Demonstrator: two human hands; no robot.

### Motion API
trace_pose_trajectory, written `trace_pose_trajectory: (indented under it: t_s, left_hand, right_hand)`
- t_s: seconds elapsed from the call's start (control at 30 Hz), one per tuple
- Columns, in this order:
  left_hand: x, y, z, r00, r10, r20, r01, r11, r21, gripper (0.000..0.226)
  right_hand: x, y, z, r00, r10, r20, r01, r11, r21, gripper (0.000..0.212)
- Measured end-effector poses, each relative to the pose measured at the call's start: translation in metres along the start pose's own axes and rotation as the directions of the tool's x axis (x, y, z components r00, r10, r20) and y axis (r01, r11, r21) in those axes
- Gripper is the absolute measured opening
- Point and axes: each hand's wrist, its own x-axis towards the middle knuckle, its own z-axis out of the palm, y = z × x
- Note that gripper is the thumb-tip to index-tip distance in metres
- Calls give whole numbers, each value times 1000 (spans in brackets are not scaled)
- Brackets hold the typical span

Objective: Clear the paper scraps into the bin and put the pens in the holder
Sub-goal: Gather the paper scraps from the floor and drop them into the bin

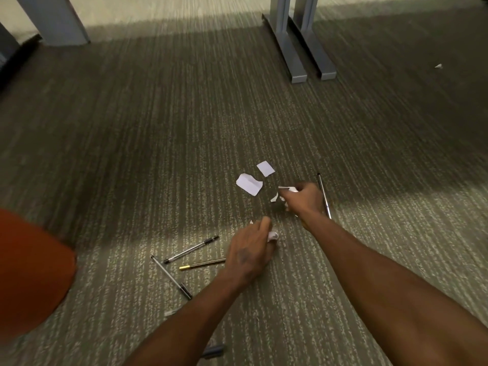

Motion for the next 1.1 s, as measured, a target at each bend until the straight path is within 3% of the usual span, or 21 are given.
trace_pose_trajectory:
  t_s: [0.1,0.2,0.3,0.4,0.53,0.6,0.87,1.0,1.1]
  left_hand:
    - [10,-18,-17,989,-122,-86,116,991,-71,23]
    - [37,-36,-35,973,-191,-133,186,981,-46,30]
    - [75,-51,-49,963,-234,-132,235,972,-8,33]
    - [109,-56,-56,973,-230,-24,231,973,14,33]
    - [139,-55,-46,941,-250,230,262,965,-25,57]
    - [145,-59,-33,929,-233,289,245,970,-4,61]
    - [137,-68,-13,973,-171,157,160,984,84,28]
    - [158,-63,-9,990,-117,77,114,993,41,28]
    - [176,-55,0,995,-80,51,79,996,29,26]
  right_hand:
    - [-6,-3,12,994,-91,60,102,974,-205,29]
    - [-11,-2,20,963,-242,116,268,886,-377,45]
    - [-13,4,27,952,-284,114,304,831,-465,30]
    - [-20,16,34,941,-337,21,315,854,-413,24]
    - [-26,37,44,915,-390,-103,347,891,-293,20]
    - [-26,43,48,896,-423,-137,380,889,-257,20]
    - [-21,48,57,862,-483,-156,436,861,-262,17]
    - [-19,51,60,857,-493,-150,444,854,-272,24]
    - [-16,54,62,853,-497,-156,441,849,-292,13]
